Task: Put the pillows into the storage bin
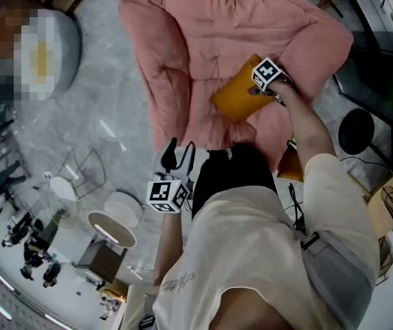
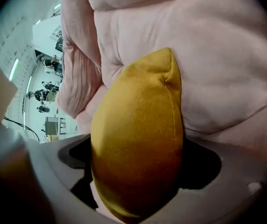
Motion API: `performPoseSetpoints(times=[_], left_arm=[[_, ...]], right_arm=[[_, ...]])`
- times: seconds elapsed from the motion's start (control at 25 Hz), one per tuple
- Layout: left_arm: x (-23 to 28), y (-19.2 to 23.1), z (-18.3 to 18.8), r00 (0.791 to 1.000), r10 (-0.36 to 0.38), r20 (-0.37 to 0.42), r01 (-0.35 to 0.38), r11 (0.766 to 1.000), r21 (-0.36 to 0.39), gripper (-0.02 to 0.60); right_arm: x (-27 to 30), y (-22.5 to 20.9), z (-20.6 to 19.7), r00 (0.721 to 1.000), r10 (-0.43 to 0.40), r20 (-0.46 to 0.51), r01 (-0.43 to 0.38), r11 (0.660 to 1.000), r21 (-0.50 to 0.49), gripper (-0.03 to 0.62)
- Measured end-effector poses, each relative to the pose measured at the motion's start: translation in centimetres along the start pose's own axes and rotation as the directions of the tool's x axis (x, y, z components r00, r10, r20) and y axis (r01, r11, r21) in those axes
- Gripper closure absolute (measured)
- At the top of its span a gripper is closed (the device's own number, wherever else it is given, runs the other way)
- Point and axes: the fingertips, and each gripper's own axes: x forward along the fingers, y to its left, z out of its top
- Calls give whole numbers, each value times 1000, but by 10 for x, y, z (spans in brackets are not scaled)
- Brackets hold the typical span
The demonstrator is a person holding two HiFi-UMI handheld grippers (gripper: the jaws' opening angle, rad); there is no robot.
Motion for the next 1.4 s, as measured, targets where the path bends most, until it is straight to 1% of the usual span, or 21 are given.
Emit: performPoseSetpoints(times=[0.08,0.12,0.2,0.32,0.4,0.52,0.6,0.64,0.68,0.76,0.8,0.88,0.92,1.04,1.08,1.16,1.2,1.4], left_arm=[[1,1,-3,1000,2,-10,-2,1000,-3,344],[1,0,-5,1000,0,-15,0,1000,-4,344],[4,-2,-3,1000,-11,-17,11,1000,-1,344],[9,-10,2,999,-40,-7,40,999,18,344],[13,-15,4,998,-62,2,62,997,37,344],[17,-15,9,996,-91,20,90,994,70,344],[16,-18,9,993,-112,30,109,991,83,344],[14,-19,7,992,-122,33,119,989,90,344],[11,-21,5,991,-132,36,128,987,96,344],[3,-23,0,987,-152,47,147,984,104,345],[-2,-22,-2,985,-161,54,155,982,108,345],[-8,-20,-5,981,-180,74,170,978,119,345],[-11,-19,-6,978,-190,86,178,976,124,345],[-26,-18,-15,969,-219,113,203,969,139,345],[-30,-18,-17,965,-232,120,214,965,149,346],[-35,-19,-19,954,-266,137,241,955,175,347],[-38,-18,-20,948,-282,145,254,949,185,347],[-72,-10,-36,925,-345,158,307,925,226,347]], right_arm=[[1,7,-2,1000,17,-10,-17,1000,-2,39],[1,9,-3,1000,14,-4,-14,1000,-14,57],[0,14,-5,1000,5,19,-5,999,-42,115],[-3,19,-10,999,-5,50,8,998,-63,148],[-5,21,-14,998,-16,63,21,998,-66,155],[-16,20,-17,994,-86,72,91,994,-65,155],[-18,35,-20,991,-80,111,86,995,-58,155],[-21,42,-27,989,-95,114,101,994,-49,155],[-28,47,-41,986,-134,95,137,990,-34,157],[-41,59,-69,976,-213,51,214,977,-7,168],[-42,70,-73,972,-222,78,223,975,-3,174],[-42,92,-62,956,-201,215,207,978,-4,183],[-45,99,-62,945,-201,258,206,979,7,186],[-59,112,-98,939,-257,230,239,966,104,189],[-62,115,-105,935,-262,239,235,962,137,189],[-72,119,-112,917,-266,297,217,958,187,189],[-79,123,-117,906,-278,318,221,954,203,191],[-112,155,-161,858,-351,376,273,930,245,191]])
